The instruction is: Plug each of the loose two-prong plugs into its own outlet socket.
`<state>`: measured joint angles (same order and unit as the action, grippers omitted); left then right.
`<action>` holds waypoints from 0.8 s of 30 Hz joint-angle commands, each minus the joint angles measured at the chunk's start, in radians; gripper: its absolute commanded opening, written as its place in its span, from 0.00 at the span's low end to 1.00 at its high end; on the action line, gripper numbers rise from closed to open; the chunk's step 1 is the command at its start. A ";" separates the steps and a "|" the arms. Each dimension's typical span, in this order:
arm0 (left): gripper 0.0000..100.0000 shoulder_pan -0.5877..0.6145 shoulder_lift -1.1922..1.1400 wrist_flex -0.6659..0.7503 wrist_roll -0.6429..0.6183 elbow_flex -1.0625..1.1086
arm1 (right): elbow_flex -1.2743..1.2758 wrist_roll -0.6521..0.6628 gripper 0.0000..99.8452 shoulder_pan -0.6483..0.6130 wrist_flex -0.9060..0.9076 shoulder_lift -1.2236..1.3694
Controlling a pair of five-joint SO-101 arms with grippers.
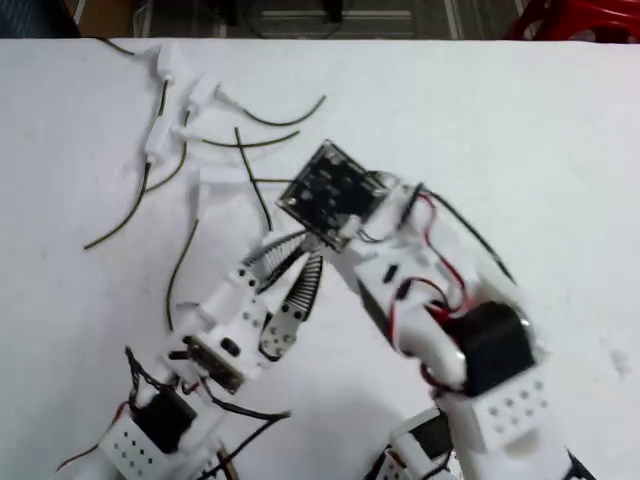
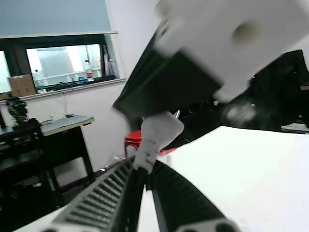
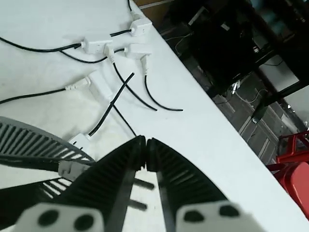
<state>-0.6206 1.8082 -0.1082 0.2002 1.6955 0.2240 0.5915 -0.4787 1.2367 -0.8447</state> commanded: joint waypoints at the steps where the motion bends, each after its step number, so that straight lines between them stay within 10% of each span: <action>1: 0.03 0.024 0.018 0.006 -0.015 -0.006 | -0.160 -0.002 0.02 0.013 0.076 -0.008; 24: 0.10 0.021 0.018 -0.037 -0.172 -0.098 | -0.304 0.005 0.02 0.166 0.222 -0.008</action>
<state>-0.6053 1.8082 -0.1373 0.0361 1.6556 -0.0522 0.5946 -0.3406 1.4561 -0.8462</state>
